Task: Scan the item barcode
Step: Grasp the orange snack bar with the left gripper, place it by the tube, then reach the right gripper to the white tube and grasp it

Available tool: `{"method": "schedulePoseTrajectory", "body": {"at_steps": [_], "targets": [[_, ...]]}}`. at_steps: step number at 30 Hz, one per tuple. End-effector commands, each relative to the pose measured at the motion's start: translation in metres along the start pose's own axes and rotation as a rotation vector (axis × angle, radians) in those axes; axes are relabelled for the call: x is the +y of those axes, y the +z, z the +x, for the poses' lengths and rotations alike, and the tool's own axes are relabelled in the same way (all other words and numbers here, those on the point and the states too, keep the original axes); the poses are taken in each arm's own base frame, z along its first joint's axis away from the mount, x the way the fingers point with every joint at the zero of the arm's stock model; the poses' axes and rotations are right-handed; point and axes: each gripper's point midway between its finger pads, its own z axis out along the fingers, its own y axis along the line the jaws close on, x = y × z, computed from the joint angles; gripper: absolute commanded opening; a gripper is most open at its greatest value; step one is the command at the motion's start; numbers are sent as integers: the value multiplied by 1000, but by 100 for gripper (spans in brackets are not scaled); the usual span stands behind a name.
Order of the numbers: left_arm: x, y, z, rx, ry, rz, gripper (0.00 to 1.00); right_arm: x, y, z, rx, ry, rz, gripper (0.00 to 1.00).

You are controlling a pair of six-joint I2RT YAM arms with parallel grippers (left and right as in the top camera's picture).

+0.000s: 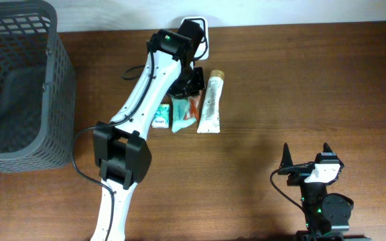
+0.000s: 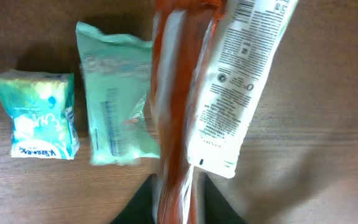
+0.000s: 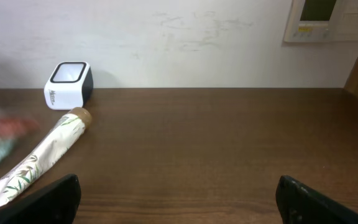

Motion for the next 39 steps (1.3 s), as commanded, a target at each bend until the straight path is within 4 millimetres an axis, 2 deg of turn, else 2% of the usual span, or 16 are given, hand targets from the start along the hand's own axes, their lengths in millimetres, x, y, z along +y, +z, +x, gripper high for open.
{"method": "schedulePoseTrajectory", "body": {"at_steps": [1,4,5,6,7,9,12,16,18,22,26,29,31,33,36,39], "targets": [[-7,5,4,14,12,15,44,-2,0,3,5,-2,9,99],[-14,-15,-11,-49,76,67,47,-2,0,3,5,-2,9,99],[-16,-38,-22,-103,101,98,50,-2,0,3,5,-2,9,99],[-14,-67,-34,-175,107,125,63,-2,0,3,5,-2,9,99],[-11,-95,-44,-244,112,149,88,-2,0,3,5,-2,9,99],[7,-164,-60,-417,96,192,100,-2,0,3,5,-2,9,99],[72,-274,-60,-684,-8,220,99,-2,0,3,5,-2,9,99],[161,-347,-34,-842,-182,155,99,-2,0,3,5,-2,9,99],[232,-391,-6,-953,-337,78,99,-2,0,3,5,-2,9,99],[304,-424,27,-1053,-509,-26,99,-1,0,2,-2,3,5,99],[346,-432,43,-1072,-615,-86,99,72,-17,-27,-38,371,-449,99],[357,-434,49,-1079,-644,-102,99,86,-44,-93,-265,447,-625,99],[357,-434,49,-1079,-644,-102,99,77,-75,-151,-554,383,-633,99],[357,-434,49,-1079,-644,-102,99,63,-87,-191,-636,394,-567,99],[357,-434,49,-1079,-644,-102,99,69,-72,-224,-484,242,-502,99],[357,-434,49,-1079,-644,-102,99,71,-17,-226,-56,122,-432,99]]}}
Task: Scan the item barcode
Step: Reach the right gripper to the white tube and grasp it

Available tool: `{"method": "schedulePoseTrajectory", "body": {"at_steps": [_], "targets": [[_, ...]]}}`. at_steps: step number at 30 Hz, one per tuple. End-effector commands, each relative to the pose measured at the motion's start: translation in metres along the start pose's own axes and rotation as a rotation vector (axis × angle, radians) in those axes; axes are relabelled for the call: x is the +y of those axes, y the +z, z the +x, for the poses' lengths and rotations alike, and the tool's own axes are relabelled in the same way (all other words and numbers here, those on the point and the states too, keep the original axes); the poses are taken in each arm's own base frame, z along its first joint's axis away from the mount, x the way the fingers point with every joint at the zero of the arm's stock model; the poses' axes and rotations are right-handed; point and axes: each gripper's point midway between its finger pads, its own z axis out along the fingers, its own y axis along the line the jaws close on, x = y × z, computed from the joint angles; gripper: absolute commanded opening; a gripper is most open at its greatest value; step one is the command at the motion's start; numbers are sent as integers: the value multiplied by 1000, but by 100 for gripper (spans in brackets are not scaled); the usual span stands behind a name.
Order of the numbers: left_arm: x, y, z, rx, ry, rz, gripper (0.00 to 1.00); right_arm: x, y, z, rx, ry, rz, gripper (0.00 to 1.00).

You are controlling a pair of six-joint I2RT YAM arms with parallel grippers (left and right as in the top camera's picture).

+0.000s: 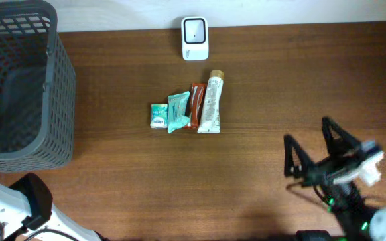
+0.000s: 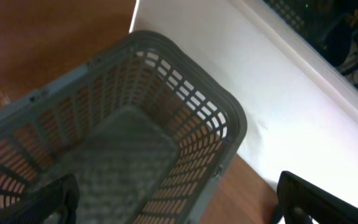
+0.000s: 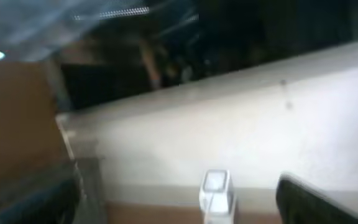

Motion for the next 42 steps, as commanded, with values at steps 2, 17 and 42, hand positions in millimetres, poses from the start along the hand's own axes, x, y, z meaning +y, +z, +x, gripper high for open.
{"method": "schedulePoseTrajectory", "body": {"at_steps": [2,17,42], "targets": [[-1,-4,-1,-9,11,5,99,-23,60,5,459,-23,64,99],[-1,-4,-1,-9,11,5,99,-56,187,329,1210,653,-148,86],[-1,-4,-1,-9,11,5,99,-199,113,251,1405,-398,1181,4]]}}
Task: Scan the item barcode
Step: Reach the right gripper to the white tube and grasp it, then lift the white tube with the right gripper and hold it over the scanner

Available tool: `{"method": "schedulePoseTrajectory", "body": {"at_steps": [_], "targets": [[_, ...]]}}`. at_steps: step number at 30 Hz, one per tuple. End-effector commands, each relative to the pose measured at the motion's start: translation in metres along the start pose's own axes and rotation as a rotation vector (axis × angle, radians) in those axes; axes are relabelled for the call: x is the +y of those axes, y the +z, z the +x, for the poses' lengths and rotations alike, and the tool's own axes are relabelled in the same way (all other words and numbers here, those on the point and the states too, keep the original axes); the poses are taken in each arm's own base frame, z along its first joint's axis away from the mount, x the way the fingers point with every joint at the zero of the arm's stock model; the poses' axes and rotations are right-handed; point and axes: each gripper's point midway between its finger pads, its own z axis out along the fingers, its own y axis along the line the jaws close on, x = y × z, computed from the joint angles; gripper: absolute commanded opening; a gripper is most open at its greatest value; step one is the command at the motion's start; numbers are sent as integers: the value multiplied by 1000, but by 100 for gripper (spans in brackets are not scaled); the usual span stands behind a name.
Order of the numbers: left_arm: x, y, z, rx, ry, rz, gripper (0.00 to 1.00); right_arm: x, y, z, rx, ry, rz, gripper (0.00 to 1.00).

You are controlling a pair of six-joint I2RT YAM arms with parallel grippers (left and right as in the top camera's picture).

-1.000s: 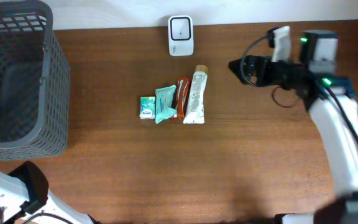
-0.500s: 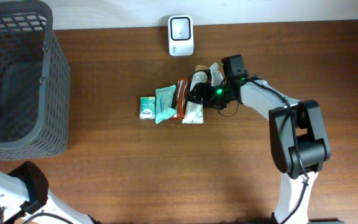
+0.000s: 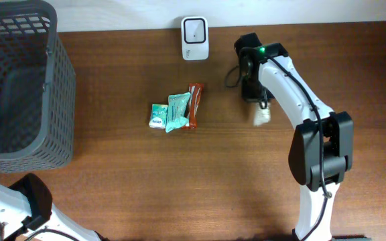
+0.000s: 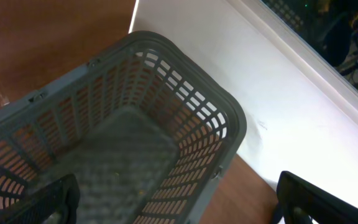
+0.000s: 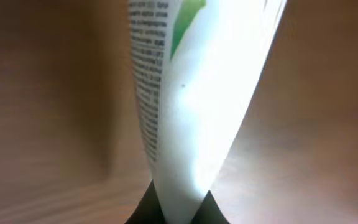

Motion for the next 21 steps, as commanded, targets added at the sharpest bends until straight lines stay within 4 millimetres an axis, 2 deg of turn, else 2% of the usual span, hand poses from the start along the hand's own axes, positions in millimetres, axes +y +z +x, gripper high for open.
{"method": "schedulePoseTrajectory", "body": {"at_steps": [1,3,5,6,7,8,9,10,11,12,15,17,18,19,21], "targets": [[-1,-4,-1,-8,10,5,99,-41,7,1,-81,58,296,4],[-1,-4,-1,-8,10,4,99,-38,26,17,-51,65,311,4],[-1,-4,-1,-8,10,5,99,-28,42,31,-39,40,307,4],[-1,-4,-1,-8,10,5,99,-16,49,40,-27,25,279,4],[-1,-4,-1,-8,10,5,99,-1,52,47,-18,10,238,13],[-1,-4,-1,-8,10,5,99,8,51,49,-16,5,207,25],[-1,-4,-1,-8,10,4,99,25,50,50,-19,-3,150,44],[-1,-4,-1,-8,10,5,99,40,47,51,-20,-24,98,45],[-1,-4,-1,-8,10,5,99,59,41,51,-21,-47,34,46],[-1,-4,-1,-8,10,4,99,68,34,49,-28,-52,4,46],[-1,-4,-1,-8,10,5,99,80,-12,22,-47,-18,-119,46],[-1,-4,-1,-8,10,5,99,77,-43,4,-43,2,-227,47],[-1,-4,-1,-8,10,5,99,75,-65,-7,-43,-9,-317,50],[-1,-4,-1,-8,10,4,99,67,-82,-14,-34,3,-379,55],[-1,-4,-1,-8,10,5,99,49,-103,-21,-20,48,-444,59]]}}
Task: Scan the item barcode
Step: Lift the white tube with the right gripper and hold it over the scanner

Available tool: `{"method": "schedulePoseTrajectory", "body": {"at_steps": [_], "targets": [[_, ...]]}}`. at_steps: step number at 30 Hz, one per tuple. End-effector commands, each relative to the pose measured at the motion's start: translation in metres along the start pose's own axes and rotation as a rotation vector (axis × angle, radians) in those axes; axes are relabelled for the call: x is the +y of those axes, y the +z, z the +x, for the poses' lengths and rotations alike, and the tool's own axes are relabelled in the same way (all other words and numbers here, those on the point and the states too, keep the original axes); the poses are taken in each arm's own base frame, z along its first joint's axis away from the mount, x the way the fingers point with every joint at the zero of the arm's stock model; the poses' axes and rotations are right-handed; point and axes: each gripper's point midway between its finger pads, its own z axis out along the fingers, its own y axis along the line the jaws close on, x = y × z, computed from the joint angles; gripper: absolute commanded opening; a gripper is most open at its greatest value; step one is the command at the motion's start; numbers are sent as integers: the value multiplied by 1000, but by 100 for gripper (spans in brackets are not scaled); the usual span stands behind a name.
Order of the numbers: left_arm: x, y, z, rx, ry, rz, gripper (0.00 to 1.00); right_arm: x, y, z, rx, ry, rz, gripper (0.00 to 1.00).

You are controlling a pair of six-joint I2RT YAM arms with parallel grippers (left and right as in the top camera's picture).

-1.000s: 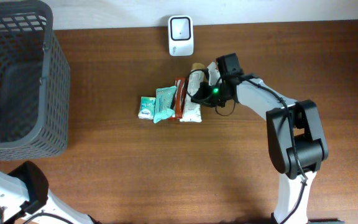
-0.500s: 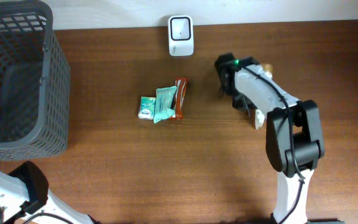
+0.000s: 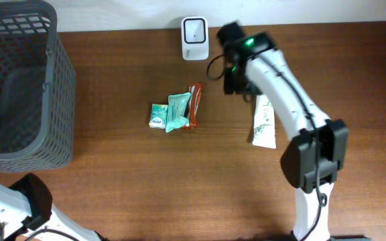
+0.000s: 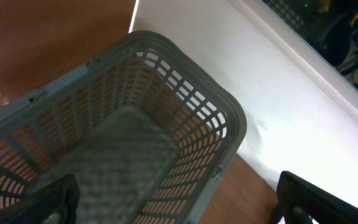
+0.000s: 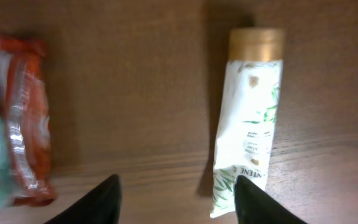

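Observation:
The white tube with leaf print and tan cap (image 3: 263,120) lies flat on the table, right of the other items; in the right wrist view the tube (image 5: 247,118) shows its printed front. My right gripper (image 5: 176,208) is open and holds nothing, hovering over bare wood between the tube and the red bar (image 5: 23,118). From overhead the right gripper (image 3: 233,79) hangs just right of the white barcode scanner (image 3: 194,30). My left gripper (image 4: 173,211) is open, off at the left above the basket.
A small teal pack (image 3: 158,115), a teal pouch (image 3: 178,110) and the red bar (image 3: 194,105) lie side by side mid-table. A grey mesh basket (image 3: 52,87) fills the left end. The white wall runs along the far edge behind the scanner.
My right gripper was shut on the tube, holding it up right of the scanner. Now the tube lies on the table further forward, and the gripper is open, up and to its left.
First my left gripper held the red bar over the row of items near the scanner while the right arm sat at the front. Then the bar lay in the row and the left arm was over the basket. Later the right gripper held the tube; now it lies apart.

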Motion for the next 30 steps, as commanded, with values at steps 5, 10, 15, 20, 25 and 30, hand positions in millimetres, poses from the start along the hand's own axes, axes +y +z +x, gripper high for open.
{"method": "schedulePoseTrajectory", "body": {"at_steps": [5,10,15,20,25,30], "targets": [[0,-4,-1,-8,10,4,99,-53,-76,-15,-32,106,-117,89],[0,-4,-1,-8,10,4,99,-113,-60,-6,52,126,-21,99],[-1,-4,-1,-8,10,4,99,-123,-3,5,142,160,-46,97],[-1,-4,-1,-8,10,4,99,-88,65,17,155,96,-208,88],[-1,-4,-1,-8,10,4,99,-80,104,39,175,97,-241,84],[-1,-4,-1,-8,10,4,99,-59,123,53,182,99,-351,34]]}}
